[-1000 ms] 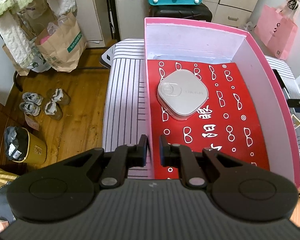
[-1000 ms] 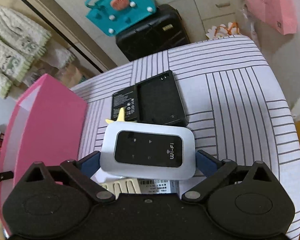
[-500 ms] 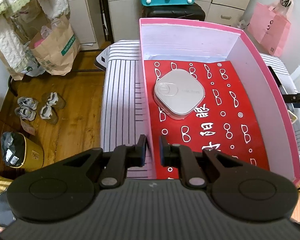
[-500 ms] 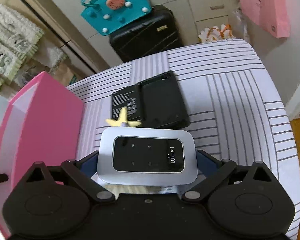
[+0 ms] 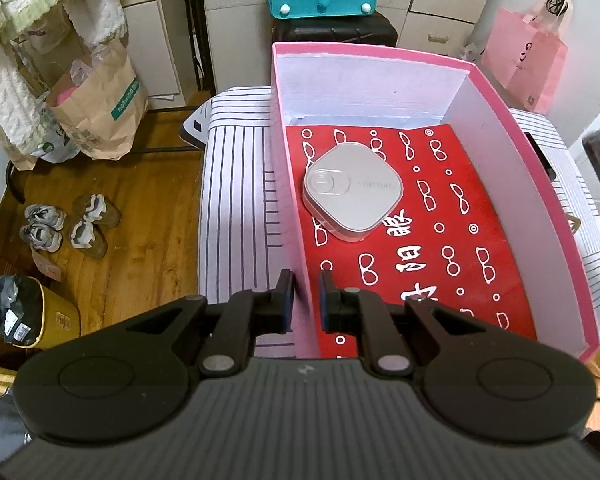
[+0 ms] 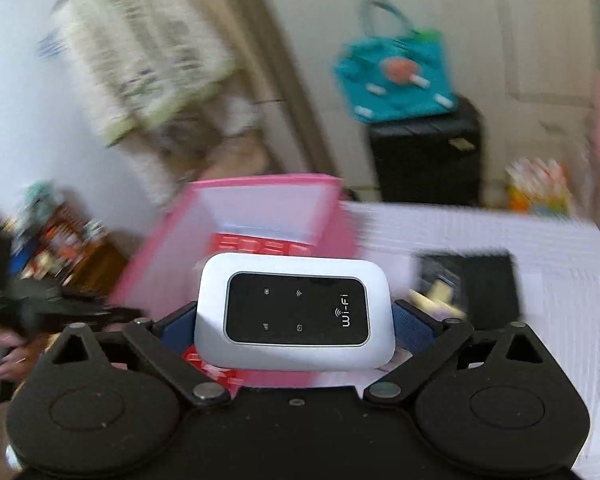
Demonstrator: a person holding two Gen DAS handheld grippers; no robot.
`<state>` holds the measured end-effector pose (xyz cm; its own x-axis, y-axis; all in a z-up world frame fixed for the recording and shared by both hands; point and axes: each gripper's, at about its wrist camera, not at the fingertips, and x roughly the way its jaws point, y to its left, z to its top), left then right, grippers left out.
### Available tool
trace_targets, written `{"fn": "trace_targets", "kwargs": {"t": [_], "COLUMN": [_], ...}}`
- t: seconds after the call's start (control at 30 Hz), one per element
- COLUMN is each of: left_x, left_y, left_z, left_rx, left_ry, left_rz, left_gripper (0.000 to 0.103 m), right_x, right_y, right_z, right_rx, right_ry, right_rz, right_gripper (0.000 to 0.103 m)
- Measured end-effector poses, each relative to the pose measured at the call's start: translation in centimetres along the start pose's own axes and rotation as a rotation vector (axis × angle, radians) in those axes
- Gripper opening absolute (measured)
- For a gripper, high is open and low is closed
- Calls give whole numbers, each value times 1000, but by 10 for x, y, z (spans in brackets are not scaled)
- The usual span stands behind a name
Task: Organize rigid objects
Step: 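Carry the white router into the box beside the beige case, release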
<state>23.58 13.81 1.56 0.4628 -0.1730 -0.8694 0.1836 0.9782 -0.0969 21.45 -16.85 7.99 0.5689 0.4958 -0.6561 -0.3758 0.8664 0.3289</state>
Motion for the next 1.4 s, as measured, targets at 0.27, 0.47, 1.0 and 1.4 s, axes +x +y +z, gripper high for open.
{"fn": "trace_targets", "kwargs": {"t": [0.27,0.47,1.0,1.4], "left_x": [-1,-1,0,1], "left_y": [6,13,21,21], "left_z": [-3,-7,-7,-6], "left_rx": [-9,-36,-39,-45], "left_ry": [-17,-35,-42,-40], "left_rz": [-25,-61,-115,-117], "left_gripper": [11,12,15,15], "right_x": [54,123,197,139], "right_y": [83,105,97,78], "right_z": [13,6,13,26], "right_rx": [-256,-369,-316,-209], "right_ry": [158,377,559,405], "right_rz": [97,38,-97,-23], "right_gripper": [101,100,101,101]}}
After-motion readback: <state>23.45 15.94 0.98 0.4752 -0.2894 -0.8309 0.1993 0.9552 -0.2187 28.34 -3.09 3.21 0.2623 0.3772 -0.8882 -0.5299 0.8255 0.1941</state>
